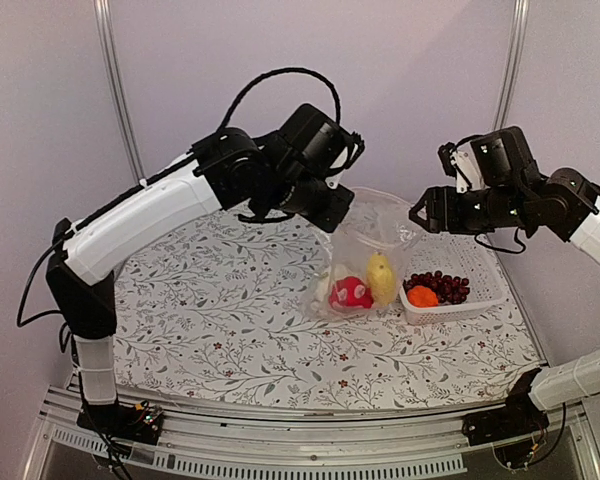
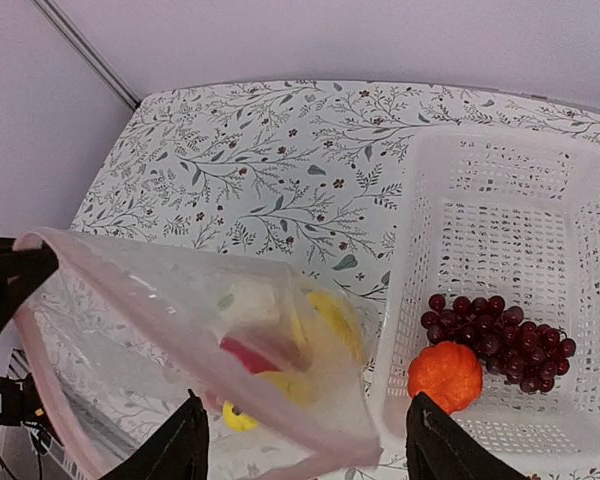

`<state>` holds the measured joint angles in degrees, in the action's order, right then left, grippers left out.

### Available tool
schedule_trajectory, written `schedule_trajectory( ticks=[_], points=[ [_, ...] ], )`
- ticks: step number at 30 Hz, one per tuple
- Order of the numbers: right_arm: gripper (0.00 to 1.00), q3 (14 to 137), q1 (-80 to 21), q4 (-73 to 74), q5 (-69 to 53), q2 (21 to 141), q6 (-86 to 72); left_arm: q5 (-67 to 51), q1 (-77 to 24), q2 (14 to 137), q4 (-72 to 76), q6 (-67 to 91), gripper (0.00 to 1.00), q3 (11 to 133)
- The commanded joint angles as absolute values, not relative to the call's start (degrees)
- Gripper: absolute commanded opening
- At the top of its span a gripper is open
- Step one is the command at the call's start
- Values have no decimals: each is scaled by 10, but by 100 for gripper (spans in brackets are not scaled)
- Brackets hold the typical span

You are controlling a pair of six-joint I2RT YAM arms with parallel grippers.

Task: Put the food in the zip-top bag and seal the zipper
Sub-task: Pick up the zipper food storage bag at the center of the board, then pass from the left arm to the right, then pass from the right arm to the left

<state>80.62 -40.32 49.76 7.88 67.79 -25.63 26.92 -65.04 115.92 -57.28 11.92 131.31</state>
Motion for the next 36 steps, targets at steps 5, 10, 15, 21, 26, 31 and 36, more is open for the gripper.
schedule_trajectory(
  ticks=[5,10,15,21,26,31,36],
  points=[
    [66,866,-399,481,26,777,-230,189,-617,1094,-596,146,4,1234],
    [66,881,-400,463,-29,822,-228,157,-610,1090,-608,145,5,1220],
    [58,902,-402,439,-173,865,-163,156,-607,1083,-610,139,5,1203],
    [32,942,-402,479,-178,898,-114,151,-598,1076,-611,134,13,1201],
    [6,983,-403,483,-192,905,-74,120,-589,1086,-617,111,30,1224],
    [7,1065,-406,527,-207,940,-41,114,-574,1089,-622,110,27,1243],
    [8,1127,-407,573,-224,985,-7,98,-554,1072,-597,92,26,1237]
  ],
)
